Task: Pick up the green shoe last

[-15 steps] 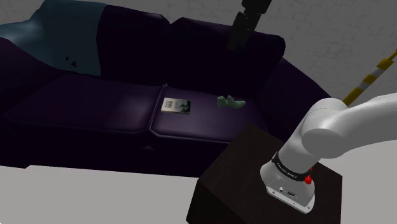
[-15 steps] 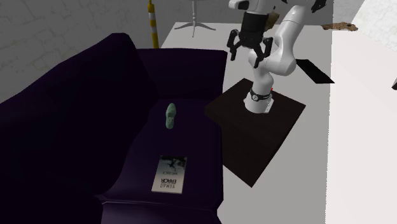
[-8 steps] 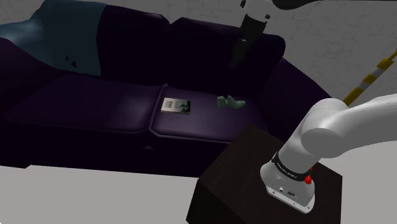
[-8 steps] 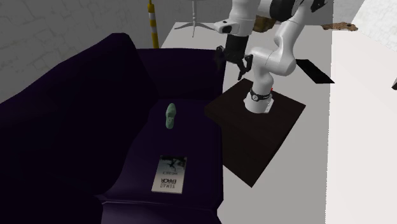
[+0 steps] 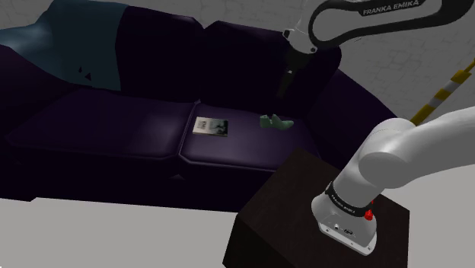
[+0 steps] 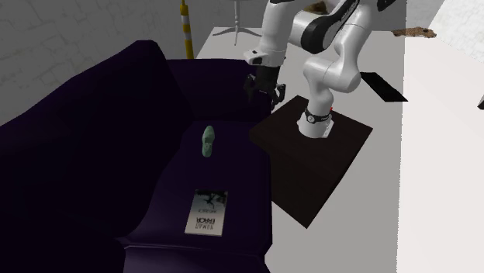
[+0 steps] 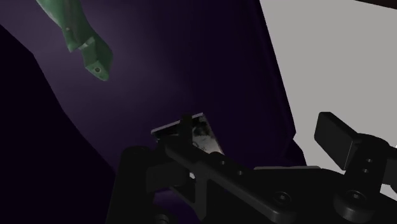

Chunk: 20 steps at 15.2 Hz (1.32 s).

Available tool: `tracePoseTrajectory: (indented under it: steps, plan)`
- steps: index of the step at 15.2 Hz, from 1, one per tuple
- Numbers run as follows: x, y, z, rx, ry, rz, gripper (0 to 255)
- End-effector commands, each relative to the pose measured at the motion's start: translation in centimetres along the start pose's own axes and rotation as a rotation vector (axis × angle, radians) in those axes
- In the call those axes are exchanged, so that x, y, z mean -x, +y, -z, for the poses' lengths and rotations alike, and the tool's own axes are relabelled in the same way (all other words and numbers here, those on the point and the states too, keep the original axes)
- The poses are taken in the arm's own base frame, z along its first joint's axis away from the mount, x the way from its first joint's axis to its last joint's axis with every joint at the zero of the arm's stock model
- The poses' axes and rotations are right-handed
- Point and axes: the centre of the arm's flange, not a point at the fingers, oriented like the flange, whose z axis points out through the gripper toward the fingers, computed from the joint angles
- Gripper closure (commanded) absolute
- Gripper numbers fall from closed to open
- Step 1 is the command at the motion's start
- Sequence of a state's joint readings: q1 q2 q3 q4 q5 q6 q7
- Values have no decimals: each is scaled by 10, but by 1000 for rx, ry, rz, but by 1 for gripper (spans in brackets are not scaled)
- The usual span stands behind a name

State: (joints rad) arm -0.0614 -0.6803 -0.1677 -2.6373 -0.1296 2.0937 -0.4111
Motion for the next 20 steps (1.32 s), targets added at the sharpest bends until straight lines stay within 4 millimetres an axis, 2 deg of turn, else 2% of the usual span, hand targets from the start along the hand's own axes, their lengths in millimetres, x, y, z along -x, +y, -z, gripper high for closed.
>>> tracePoseTrajectory:
  steps: [1,20]
  plan:
    - [5,19,-21,9,-2,28,0]
    - [17,171,-210,82,-34,271,0]
